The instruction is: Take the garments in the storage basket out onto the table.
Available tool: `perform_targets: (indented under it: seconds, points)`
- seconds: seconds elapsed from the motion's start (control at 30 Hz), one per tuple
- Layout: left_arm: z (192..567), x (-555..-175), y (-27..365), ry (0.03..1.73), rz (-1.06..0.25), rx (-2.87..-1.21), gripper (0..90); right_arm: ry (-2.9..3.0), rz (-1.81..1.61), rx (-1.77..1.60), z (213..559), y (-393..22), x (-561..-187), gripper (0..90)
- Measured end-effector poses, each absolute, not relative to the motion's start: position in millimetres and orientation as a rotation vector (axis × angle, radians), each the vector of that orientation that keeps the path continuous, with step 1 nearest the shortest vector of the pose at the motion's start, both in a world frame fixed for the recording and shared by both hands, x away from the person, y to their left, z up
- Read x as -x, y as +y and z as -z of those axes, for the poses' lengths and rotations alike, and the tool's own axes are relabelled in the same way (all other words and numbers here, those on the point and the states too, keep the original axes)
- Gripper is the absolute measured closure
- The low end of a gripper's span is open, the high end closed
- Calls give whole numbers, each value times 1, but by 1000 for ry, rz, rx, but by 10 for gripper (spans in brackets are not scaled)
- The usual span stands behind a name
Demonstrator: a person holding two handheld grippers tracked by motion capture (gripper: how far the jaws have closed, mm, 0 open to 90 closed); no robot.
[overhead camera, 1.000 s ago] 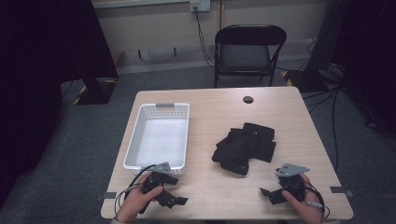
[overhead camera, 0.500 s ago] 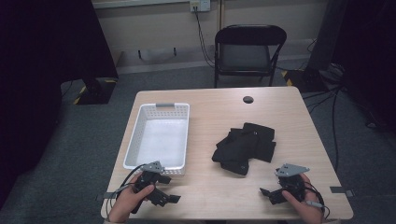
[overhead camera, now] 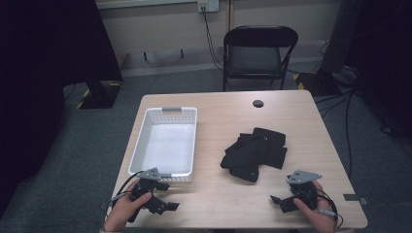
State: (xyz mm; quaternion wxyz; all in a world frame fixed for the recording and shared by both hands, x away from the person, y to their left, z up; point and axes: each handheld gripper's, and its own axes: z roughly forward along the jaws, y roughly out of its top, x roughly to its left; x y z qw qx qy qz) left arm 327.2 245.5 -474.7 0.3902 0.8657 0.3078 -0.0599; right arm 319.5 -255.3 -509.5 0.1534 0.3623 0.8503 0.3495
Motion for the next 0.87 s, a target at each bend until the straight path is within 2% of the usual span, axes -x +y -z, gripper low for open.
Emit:
perform_targets:
  seconds: [0.2, 0.27, 0.67, 0.87]
  points:
    - [476, -327, 251, 788, 142, -2201, 68, 2438, -1002, -1039, 510, -255, -319, 0]
    - [477, -327, 252, 792, 116, -2211, 33, 2438, -1002, -1039, 510, -255, -319, 0]
    - [479, -324, 264, 786, 79, -2234, 45, 2438, -1002, -1039, 510, -255, -319, 0]
    - [487, -321, 263, 733, 7, -2317, 45, 2439, -1002, -1038, 509, -255, -320, 0]
